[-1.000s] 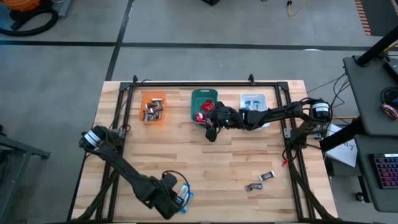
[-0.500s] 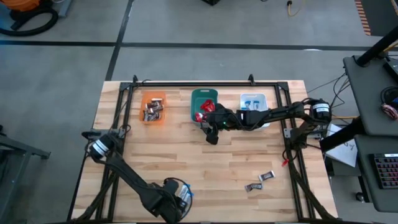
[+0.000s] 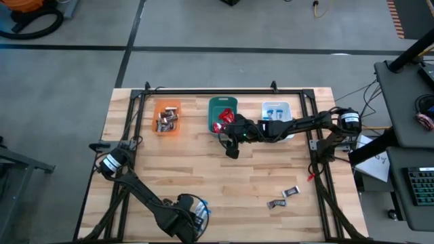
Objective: Organize candy in baskets
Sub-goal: Put the white chocolate bar into the white bin
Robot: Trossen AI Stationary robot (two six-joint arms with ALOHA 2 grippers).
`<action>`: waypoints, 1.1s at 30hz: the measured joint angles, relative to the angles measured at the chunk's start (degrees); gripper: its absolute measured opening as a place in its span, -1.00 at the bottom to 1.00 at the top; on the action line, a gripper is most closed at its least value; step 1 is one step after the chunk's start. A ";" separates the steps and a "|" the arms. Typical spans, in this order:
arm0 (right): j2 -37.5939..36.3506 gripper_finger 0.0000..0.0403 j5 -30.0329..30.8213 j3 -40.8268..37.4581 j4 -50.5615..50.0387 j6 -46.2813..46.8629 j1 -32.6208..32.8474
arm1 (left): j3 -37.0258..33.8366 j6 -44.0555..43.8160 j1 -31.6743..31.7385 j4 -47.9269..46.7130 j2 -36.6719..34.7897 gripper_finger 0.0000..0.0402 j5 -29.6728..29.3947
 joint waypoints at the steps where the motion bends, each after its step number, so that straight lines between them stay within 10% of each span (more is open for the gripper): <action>1: 0.00 0.03 0.00 -0.01 -0.20 0.00 0.00 | 0.01 0.03 0.00 0.01 0.03 -0.23 0.00; 11: 0.00 0.03 -0.13 -0.01 -1.54 0.74 0.21 | 0.04 1.31 -0.13 0.26 0.00 -0.89 0.00; 19: 0.00 0.03 -3.12 -0.03 -1.98 1.07 0.63 | 4.27 8.87 -0.18 -0.42 -0.52 -0.97 -3.65; 26: -0.37 0.03 -16.90 -0.15 1.31 0.08 1.85 | 10.40 27.01 -0.76 0.97 -3.95 -0.97 -20.54; 33: -5.16 -0.02 -18.19 -0.22 3.01 -3.16 5.42 | 11.96 57.39 -1.29 8.45 -5.88 -0.97 -31.77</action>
